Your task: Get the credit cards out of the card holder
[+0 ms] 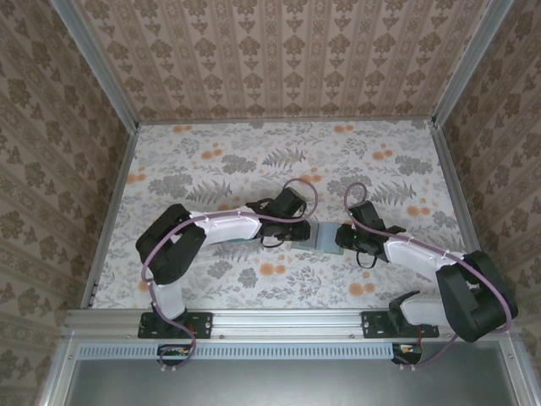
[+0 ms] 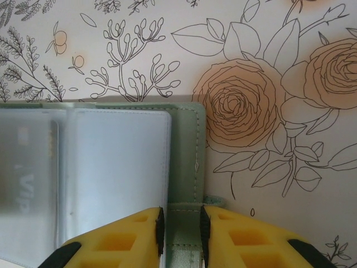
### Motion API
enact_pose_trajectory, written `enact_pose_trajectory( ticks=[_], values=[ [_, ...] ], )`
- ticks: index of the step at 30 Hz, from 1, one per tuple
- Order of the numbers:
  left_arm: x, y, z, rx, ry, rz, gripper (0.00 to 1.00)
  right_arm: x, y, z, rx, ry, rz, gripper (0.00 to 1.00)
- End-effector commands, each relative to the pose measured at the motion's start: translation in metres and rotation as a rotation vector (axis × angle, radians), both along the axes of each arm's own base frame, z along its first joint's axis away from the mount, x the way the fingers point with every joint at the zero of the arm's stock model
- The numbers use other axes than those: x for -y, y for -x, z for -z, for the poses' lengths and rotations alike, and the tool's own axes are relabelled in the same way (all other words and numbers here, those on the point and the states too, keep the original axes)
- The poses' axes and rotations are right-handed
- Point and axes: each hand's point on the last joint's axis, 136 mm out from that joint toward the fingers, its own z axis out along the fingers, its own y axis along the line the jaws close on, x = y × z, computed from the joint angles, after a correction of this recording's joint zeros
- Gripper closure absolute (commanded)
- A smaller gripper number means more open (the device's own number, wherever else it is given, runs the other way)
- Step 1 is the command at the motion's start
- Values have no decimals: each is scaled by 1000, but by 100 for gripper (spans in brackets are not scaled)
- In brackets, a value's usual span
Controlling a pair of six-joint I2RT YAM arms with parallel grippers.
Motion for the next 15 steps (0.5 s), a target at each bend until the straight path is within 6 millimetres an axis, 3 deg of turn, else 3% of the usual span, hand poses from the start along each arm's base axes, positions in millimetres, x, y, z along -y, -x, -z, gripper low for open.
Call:
enact_pose_trajectory(
  ticks=[1,9,15],
  values=[
    [-5,-3,9,-8,-50,3,78,-2,3,3,-36,-11,0,73],
    [-10,-3,17,-18,-82,-12,76,-2,2,3,-36,-11,1,73],
    [-14,-4,5,17,-76,-19,72,-2,3,4,-38,-10,1,73]
  ],
)
